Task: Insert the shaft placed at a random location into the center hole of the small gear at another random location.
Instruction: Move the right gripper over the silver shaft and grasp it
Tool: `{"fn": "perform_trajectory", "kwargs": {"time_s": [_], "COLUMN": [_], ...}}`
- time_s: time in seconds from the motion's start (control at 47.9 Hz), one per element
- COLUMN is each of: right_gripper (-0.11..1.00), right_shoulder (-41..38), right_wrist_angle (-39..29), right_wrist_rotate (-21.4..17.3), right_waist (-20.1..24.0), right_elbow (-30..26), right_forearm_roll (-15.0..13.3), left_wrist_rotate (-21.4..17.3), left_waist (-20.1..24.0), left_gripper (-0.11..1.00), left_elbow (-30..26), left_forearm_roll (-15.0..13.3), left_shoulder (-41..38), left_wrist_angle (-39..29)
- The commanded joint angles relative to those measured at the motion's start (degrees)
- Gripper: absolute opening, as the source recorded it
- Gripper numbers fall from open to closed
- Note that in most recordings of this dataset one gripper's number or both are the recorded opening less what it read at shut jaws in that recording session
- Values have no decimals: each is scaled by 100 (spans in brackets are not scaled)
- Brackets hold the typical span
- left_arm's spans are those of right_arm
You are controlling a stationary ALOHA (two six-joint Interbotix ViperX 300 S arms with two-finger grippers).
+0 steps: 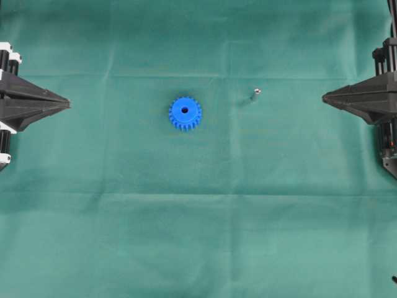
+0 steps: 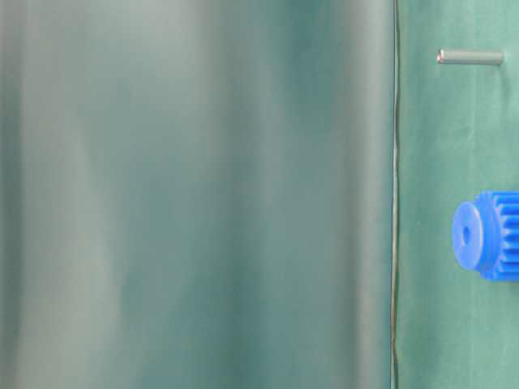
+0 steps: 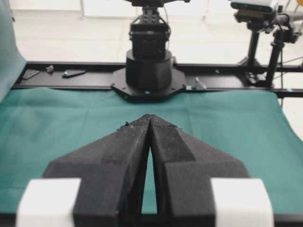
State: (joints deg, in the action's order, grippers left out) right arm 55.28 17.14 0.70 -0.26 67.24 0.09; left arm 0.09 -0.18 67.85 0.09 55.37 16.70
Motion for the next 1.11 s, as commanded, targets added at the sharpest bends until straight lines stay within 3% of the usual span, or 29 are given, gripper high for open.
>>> {"fn": "perform_trajectory", "kwargs": {"time_s": [0.0,0.251,0.543,0.648,0.856,0.898,0.982,1.086], "right_gripper": [1,1,3,24,85,89,84,84], "right_shoulder": [-79,-246,-958,-1354,-2426,-2637,-3085,-3533], "right_wrist_angle": [-26,-413,-229,-97,378,483,791,1160], "right_wrist_rotate": [44,88,97,97,123,123,123,123], "right_waist": [-35,-281,-712,-905,-1222,-1239,-1274,-1274], "right_elbow": [-79,-105,-9,0,35,35,26,18], "right_forearm_roll": [-44,-62,-53,-44,-53,-44,-44,-26], "left_wrist_rotate": [18,18,0,0,0,0,-9,0], "left_waist": [-35,-26,-35,-35,-35,-26,-35,-26], "left_gripper": [0,0,0,0,0,0,0,0], "left_elbow": [-158,-158,-158,-158,-158,-158,-158,-158], "left_forearm_roll": [79,79,79,79,79,79,79,79], "left_shoulder": [-53,-18,-9,-9,-9,-9,-9,-35], "left_wrist_angle": [26,18,18,-9,-53,-53,-79,-97]}}
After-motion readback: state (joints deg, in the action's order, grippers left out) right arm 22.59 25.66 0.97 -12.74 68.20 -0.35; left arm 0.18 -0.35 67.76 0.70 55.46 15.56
